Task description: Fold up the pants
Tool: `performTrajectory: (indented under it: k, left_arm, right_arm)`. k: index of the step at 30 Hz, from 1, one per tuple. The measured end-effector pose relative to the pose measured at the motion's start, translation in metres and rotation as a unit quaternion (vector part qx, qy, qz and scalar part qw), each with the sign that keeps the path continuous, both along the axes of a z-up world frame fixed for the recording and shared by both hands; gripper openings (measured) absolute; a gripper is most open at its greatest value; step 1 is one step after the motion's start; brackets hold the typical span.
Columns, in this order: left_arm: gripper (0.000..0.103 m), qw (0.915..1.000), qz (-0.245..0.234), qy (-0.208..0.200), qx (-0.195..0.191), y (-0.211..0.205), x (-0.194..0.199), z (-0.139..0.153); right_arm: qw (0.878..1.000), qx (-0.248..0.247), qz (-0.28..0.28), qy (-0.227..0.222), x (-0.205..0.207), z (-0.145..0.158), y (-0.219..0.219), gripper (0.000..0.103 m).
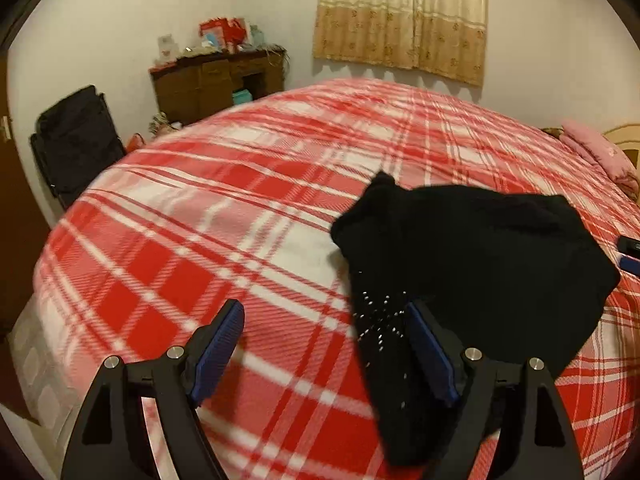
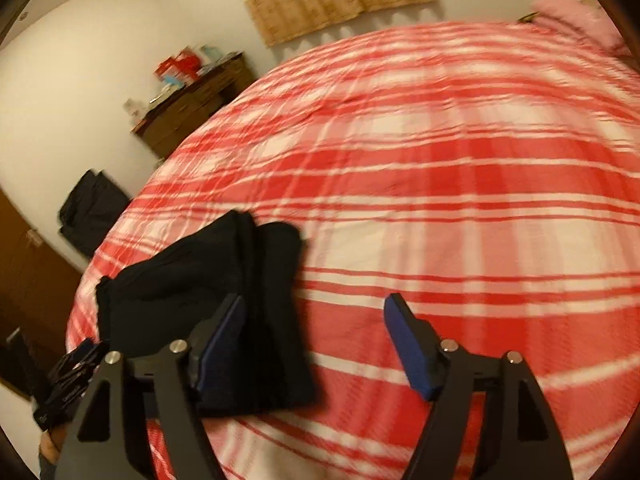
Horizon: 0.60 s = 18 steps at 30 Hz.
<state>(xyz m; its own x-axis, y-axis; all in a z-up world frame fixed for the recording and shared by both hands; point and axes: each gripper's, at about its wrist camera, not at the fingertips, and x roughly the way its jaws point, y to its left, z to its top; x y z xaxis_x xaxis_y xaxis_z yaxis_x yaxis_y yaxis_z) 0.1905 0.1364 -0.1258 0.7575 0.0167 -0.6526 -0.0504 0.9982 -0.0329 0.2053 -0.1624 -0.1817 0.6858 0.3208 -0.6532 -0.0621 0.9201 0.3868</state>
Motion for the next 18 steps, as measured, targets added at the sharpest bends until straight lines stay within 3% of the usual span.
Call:
performTrajectory:
  k: [5,9,15,18]
  left_arm:
    - [0.083,0.9994,0.016,-0.029,-0.006,0.0,-0.027,0.021]
    - [0.083,0.9987,0.009,-0.05,-0.006,-0.009,-0.052,0.04]
    - [0.083,0.9969,-0.01,-0.078,0.005,-0.027,-0.086,0.069]
    - [0.084,0.9957,-0.013,-0.091,0.008,-0.032,-0.1,0.083]
  right_arm:
    - [0.999,-0.01,-0.028,-0.019,-0.047,0.021,-0.024,0.088]
    - [0.999,-0.015,-0.034,-0.031,-0.086,0.038,-0.027,0.089]
    - [0.995,-0.005,-0.029,-0.095,-0.141,0.072,-0.019,0.095]
    - [0.992,-0.024,-0.013,-0.123,-0.156,0.09,-0.006,0.096]
